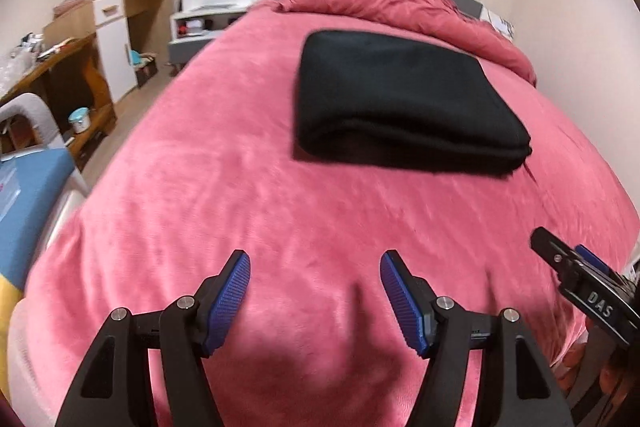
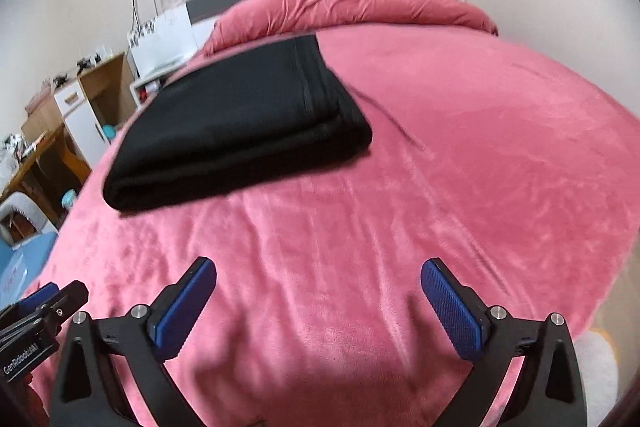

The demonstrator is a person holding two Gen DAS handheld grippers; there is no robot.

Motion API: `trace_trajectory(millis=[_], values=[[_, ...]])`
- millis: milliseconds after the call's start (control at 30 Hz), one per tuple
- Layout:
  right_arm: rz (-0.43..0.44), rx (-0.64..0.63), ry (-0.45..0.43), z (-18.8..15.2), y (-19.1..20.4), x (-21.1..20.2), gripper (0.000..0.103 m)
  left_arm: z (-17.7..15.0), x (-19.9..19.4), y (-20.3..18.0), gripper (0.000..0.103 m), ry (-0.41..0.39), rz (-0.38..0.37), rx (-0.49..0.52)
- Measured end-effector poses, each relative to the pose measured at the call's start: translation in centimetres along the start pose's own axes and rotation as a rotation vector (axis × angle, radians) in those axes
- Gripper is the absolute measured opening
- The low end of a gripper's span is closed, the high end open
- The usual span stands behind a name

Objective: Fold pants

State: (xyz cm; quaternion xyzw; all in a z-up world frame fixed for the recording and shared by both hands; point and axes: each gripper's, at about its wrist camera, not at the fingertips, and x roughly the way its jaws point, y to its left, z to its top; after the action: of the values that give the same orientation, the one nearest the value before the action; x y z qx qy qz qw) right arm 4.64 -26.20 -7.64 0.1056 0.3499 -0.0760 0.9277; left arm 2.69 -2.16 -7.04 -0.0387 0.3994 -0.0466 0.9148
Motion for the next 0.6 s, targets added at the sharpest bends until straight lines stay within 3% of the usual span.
trace_trajectory(millis=[167, 333, 600], values=[[-0.004, 0.009, -0.033, -0.2, 0.5, -2.9, 0.103, -0.1, -2.2, 0.5, 0.069, -0.022, 0.038, 0.007], [-0.018, -0.013, -0.099, 1.0, 1.2, -5.7, 0.103, 0.3, -4.2, 0.5, 0.069, -0.065, 0.03, 0.034], [-0.027, -0.116, -0.125, 0.9, 2.5, -7.3, 0.103, 0.7, -7.2, -0.3, 0.069, -0.13, 0.006, 0.061]])
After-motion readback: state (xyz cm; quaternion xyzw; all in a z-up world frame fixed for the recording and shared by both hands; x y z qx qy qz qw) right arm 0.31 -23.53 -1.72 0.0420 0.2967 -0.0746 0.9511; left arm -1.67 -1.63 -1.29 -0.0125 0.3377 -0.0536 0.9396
